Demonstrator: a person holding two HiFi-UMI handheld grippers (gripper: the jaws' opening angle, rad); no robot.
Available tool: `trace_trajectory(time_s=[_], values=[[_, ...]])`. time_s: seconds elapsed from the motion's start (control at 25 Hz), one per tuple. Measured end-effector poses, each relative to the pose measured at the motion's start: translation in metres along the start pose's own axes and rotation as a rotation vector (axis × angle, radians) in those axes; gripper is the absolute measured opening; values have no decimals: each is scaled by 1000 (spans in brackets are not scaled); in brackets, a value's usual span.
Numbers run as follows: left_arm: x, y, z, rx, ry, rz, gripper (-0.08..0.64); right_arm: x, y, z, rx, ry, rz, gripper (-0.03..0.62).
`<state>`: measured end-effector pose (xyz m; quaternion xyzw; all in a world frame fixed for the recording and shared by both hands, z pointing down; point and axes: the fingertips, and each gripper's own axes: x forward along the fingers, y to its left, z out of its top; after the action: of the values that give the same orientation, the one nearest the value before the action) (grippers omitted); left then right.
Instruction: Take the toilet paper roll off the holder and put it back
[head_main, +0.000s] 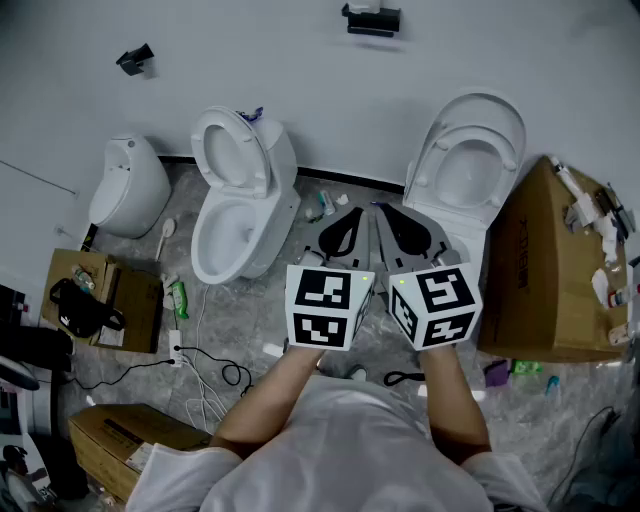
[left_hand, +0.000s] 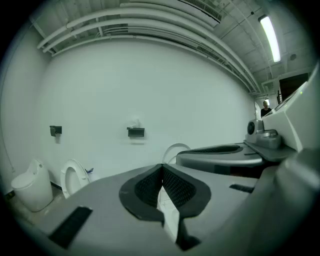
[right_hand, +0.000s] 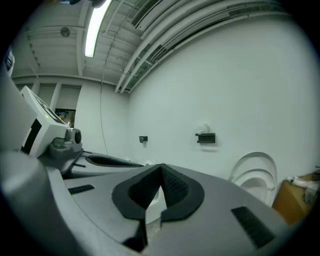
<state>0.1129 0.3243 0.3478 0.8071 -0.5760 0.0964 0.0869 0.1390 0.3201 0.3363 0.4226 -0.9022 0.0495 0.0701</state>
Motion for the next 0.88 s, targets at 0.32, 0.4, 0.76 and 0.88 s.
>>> trace_trajectory(time_s=[0.32, 0.4, 0.76, 0.88], values=[[6, -5, -2, -2, 5, -8, 5, -3, -6, -2, 13, -4, 3, 2], [9, -6, -3, -4, 8, -14, 5, -2, -9, -3, 15, -2, 0, 2], [29, -2, -1, -2, 17, -37, 5, 11, -24, -4, 15, 7, -17, 2], [40, 6, -1, -4, 16, -44, 5, 22, -30, -6, 14, 13, -26, 2]])
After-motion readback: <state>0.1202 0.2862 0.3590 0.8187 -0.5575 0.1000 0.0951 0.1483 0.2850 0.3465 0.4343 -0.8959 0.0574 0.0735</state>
